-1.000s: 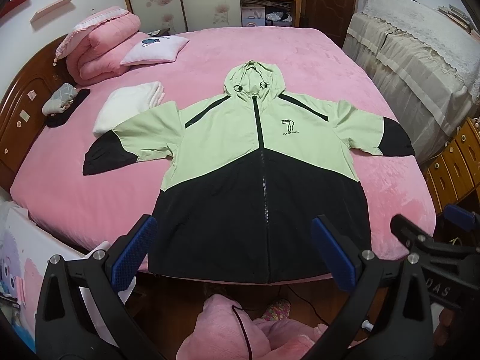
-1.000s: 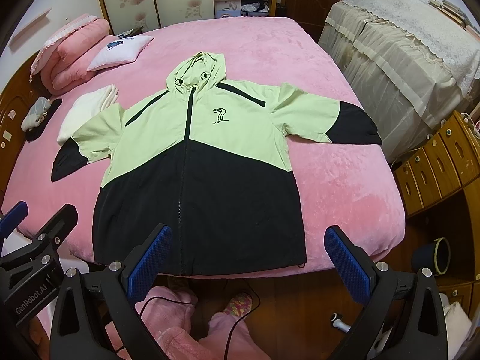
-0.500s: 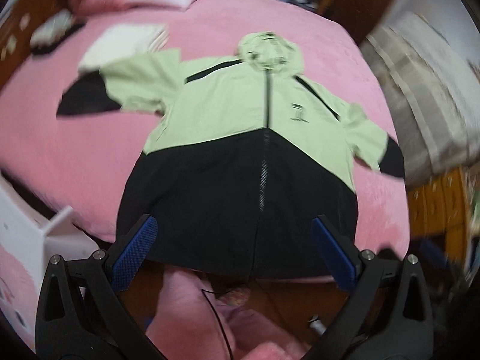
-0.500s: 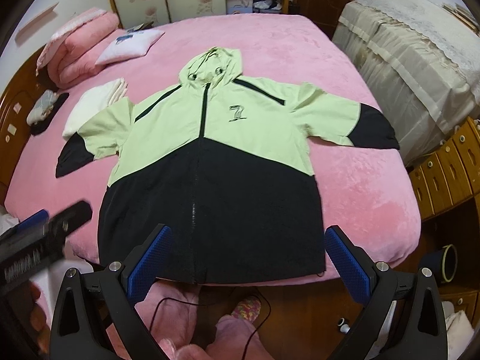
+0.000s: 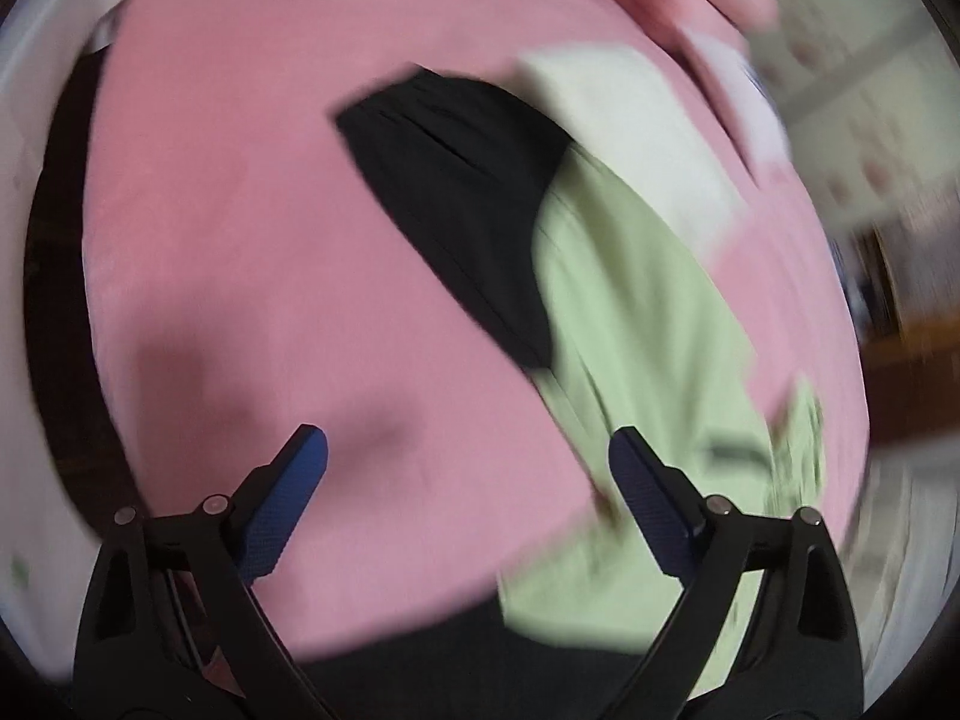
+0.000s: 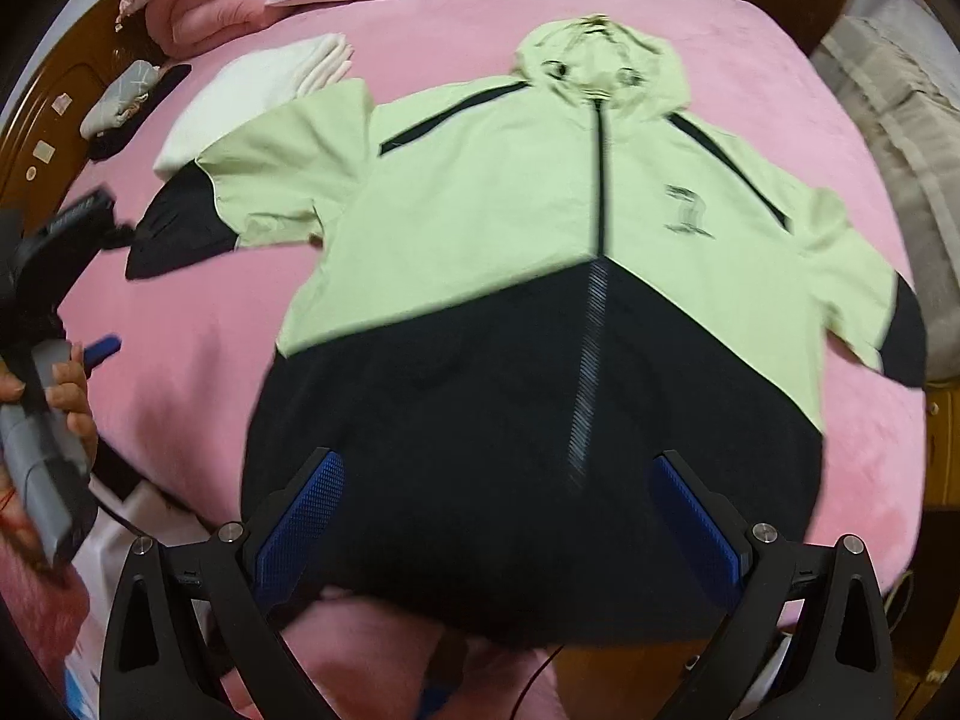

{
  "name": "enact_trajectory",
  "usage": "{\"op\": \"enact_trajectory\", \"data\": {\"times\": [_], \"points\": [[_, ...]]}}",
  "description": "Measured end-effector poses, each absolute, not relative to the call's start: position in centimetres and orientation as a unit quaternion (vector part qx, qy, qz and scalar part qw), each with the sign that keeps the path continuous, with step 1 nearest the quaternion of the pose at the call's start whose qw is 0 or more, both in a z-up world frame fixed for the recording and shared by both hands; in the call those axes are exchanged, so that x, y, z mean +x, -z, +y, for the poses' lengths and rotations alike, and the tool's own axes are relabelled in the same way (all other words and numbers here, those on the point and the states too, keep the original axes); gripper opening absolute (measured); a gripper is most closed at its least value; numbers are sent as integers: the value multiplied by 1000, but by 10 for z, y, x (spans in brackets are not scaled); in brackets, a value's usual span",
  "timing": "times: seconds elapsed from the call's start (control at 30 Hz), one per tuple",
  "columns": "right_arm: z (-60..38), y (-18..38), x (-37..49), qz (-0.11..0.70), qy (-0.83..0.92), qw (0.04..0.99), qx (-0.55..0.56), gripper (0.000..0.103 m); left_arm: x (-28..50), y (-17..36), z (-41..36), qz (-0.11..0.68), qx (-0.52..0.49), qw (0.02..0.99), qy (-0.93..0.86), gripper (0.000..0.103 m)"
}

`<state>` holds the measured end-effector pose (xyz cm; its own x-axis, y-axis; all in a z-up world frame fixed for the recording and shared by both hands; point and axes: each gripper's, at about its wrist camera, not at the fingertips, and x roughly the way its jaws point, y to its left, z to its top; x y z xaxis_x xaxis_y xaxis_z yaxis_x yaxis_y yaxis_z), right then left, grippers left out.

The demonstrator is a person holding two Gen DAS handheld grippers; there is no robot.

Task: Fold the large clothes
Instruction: 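Grasp the black sleeve cuff with the left tool and fold it across the jacket body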

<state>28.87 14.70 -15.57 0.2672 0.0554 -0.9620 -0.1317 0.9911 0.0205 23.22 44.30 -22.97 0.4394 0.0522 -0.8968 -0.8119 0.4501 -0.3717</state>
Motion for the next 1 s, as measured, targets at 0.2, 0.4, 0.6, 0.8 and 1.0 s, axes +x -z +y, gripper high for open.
{"op": "enact_trajectory", "data": {"times": [0.2, 0.4, 0.6, 0.8, 1.0], "points": [[203, 216, 354, 604, -61, 794, -39, 103, 256, 305, 547, 364, -482, 702, -377, 67], [214, 253, 378, 624, -36, 780, -8, 103, 299, 364, 617, 284, -560, 690, -360, 52], [203, 279, 384, 648, -8, 761, 21, 103, 318, 344, 614, 215, -535, 751, -321, 2], [182, 266, 389, 615, -11, 788, 32, 103, 324, 249, 545, 141, -444, 856, -223, 1], [107, 248, 393, 577, -3, 815, 54, 103, 349, 167, 431, 132, -333, 931, -69, 1]]}}
